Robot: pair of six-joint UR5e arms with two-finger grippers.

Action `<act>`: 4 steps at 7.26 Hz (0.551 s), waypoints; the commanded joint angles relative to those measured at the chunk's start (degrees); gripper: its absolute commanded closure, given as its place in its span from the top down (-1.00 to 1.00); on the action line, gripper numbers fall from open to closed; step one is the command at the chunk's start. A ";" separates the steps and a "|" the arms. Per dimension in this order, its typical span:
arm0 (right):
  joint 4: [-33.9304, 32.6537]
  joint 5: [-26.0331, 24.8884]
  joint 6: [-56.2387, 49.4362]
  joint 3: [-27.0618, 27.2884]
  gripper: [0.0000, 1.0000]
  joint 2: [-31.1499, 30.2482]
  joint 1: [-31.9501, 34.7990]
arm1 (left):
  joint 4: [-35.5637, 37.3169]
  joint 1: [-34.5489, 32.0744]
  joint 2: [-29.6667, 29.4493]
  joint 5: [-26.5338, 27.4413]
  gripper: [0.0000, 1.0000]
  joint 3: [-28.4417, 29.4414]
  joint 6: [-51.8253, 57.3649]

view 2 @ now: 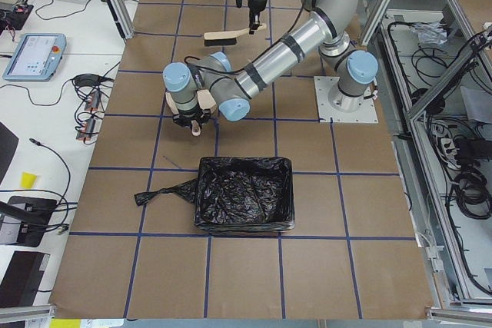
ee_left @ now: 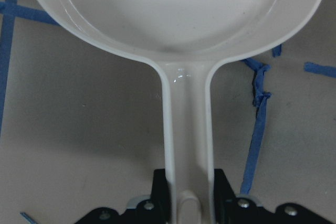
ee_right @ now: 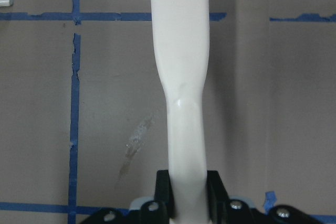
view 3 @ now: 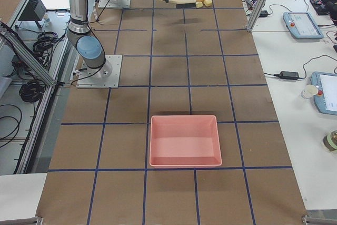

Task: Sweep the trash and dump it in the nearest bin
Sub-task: 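Sweep the potato and chunks into the dustpan with the right gripper's brush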

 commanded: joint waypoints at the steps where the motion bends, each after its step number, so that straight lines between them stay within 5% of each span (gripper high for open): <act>1: 5.85 -0.86 -3.81 -12.65 -0.70 8.96 -0.13 | 0.00 0.00 0.00 -0.07 -0.85 0.00 -0.01; 4: 5.78 -0.78 -9.33 -16.98 -0.68 11.98 -3.46 | 0.00 0.00 0.09 -0.07 -0.85 0.00 -0.01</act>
